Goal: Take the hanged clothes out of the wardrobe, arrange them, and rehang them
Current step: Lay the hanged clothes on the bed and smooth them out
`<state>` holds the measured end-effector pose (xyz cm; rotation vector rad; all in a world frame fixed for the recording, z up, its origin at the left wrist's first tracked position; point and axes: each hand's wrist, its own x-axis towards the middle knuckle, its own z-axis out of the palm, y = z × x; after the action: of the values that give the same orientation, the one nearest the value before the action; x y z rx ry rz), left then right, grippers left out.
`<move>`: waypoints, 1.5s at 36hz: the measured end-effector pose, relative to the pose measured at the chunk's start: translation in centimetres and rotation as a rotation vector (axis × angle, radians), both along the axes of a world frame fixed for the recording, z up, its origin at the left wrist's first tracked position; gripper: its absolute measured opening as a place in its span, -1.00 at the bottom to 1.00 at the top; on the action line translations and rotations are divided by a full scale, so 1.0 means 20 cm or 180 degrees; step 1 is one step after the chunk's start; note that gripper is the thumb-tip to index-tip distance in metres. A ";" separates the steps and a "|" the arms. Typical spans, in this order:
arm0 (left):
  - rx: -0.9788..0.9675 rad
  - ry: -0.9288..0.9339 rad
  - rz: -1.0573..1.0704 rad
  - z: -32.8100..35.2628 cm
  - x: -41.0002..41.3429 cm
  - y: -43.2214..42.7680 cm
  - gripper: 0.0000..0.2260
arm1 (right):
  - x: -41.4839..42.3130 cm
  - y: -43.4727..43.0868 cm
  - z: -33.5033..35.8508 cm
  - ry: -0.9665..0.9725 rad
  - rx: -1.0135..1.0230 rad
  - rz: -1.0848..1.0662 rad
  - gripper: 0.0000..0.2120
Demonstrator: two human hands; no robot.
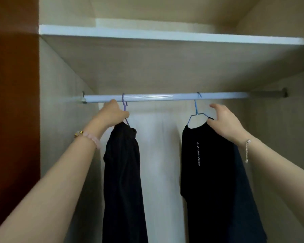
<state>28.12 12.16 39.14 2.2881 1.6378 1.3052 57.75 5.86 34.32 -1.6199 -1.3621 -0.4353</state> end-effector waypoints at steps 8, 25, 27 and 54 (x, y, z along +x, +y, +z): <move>-0.1050 -0.0648 -0.0442 -0.08 -0.02 0.22 -0.72 | 0.21 0.19 0.09 0.1401 -0.0899 0.0499 -0.78; -0.1053 -0.1259 -0.0789 -0.13 -0.07 0.41 -0.43 | 0.21 0.32 0.09 0.1805 -0.0412 0.1405 -0.66; -0.1016 -0.1291 -0.0844 -0.13 -0.06 0.38 -0.58 | 0.20 0.33 0.13 0.1766 -0.0392 0.1489 -0.66; -0.0631 -0.1565 -0.1223 -0.03 -0.11 0.16 -0.66 | 0.20 0.69 0.19 0.1535 -0.0792 0.1120 -0.62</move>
<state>25.99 15.36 38.59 1.8458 1.0547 1.3854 61.76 19.72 38.12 -1.5065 -1.3181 0.3289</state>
